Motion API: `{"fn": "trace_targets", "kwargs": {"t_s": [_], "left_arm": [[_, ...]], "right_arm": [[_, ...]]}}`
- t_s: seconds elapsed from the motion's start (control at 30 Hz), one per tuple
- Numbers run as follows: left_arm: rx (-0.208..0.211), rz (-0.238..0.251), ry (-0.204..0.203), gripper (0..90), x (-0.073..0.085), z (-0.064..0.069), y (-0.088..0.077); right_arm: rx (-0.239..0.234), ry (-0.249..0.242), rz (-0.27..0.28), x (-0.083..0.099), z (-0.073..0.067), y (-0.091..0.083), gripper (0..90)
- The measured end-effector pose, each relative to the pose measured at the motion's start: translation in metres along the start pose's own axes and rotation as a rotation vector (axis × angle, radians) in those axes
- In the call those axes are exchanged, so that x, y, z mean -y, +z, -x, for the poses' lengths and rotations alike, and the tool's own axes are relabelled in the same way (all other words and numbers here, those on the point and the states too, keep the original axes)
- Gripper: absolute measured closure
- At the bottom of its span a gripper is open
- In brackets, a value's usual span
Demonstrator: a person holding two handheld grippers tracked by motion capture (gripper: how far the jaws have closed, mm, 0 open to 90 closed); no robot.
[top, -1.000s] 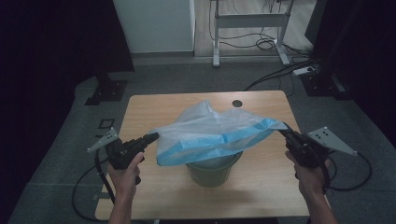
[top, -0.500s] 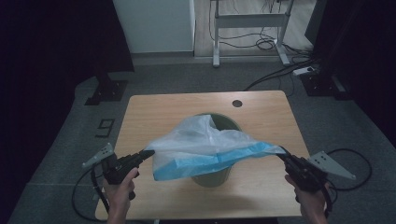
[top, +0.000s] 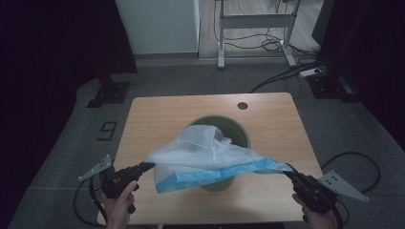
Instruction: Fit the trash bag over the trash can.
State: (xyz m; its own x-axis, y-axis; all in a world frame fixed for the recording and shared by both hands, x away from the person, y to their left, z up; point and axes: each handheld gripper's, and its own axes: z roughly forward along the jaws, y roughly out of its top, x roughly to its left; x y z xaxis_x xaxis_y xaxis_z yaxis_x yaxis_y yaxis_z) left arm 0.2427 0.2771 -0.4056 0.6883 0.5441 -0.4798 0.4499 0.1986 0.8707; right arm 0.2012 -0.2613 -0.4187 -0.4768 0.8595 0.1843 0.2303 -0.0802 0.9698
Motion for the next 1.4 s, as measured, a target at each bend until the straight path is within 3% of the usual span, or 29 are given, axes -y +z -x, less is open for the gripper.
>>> {"fn": "trace_targets", "kwargs": {"t_s": [0.13,0.27,0.37,0.47,0.53,0.57,0.7,0.77,0.83,0.9,1.0,1.27,1.4], "left_arm": [[0.001,0.001,0.009,90.0,-0.001,0.004,-0.006],[-0.007,-0.011,-0.002,90.0,0.003,0.002,-0.006],[-0.024,-0.025,-0.013,90.0,0.005,-0.005,0.001],[-0.044,-0.033,-0.03,89.9,0.003,-0.014,0.011],[-0.059,-0.027,-0.025,84.2,0.0,-0.014,0.016],[-0.064,-0.026,-0.019,75.8,-0.001,-0.012,0.018],[-0.072,-0.024,0.03,58.3,-0.008,0.001,0.02],[-0.087,-0.024,0.067,53.2,-0.01,0.009,0.021],[-0.091,-0.027,0.085,50.4,-0.012,0.014,0.021],[-0.108,-0.031,0.111,48.4,-0.013,0.018,0.022],[-0.1,-0.037,0.141,45.2,-0.014,0.023,0.02],[-0.093,-0.055,0.202,32.0,-0.01,0.03,0.022],[-0.111,-0.071,0.231,22.7,-0.006,0.035,0.027]], "right_arm": [[-0.03,-0.011,0.031,-0.003,-0.012,-0.015,87.6],[-0.021,-0.029,0.012,0.001,-0.015,-0.019,87.6],[-0.001,-0.024,-0.031,0.008,-0.009,-0.007,87.5],[0.011,-0.001,-0.095,0.016,0.003,0.018,86.8],[0.02,-0.005,-0.106,0.019,0.005,0.031,80.6],[0.023,-0.012,-0.101,0.019,0.005,0.035,72.4],[0.023,-0.089,-0.055,0.009,-0.007,0.038,46.8],[-0.001,-0.129,-0.031,0.001,-0.013,0.037,43.2],[0.005,-0.184,-0.02,-0.007,-0.018,0.037,38.7],[0.006,-0.215,-0.02,-0.014,-0.021,0.038,37.6],[0.01,-0.229,-0.01,-0.027,-0.02,0.039,36.0],[0.0,-0.172,0.005,-0.034,-0.011,0.04,43.2],[-0.013,-0.158,0.006,-0.037,-0.013,0.046,47.2]]}}
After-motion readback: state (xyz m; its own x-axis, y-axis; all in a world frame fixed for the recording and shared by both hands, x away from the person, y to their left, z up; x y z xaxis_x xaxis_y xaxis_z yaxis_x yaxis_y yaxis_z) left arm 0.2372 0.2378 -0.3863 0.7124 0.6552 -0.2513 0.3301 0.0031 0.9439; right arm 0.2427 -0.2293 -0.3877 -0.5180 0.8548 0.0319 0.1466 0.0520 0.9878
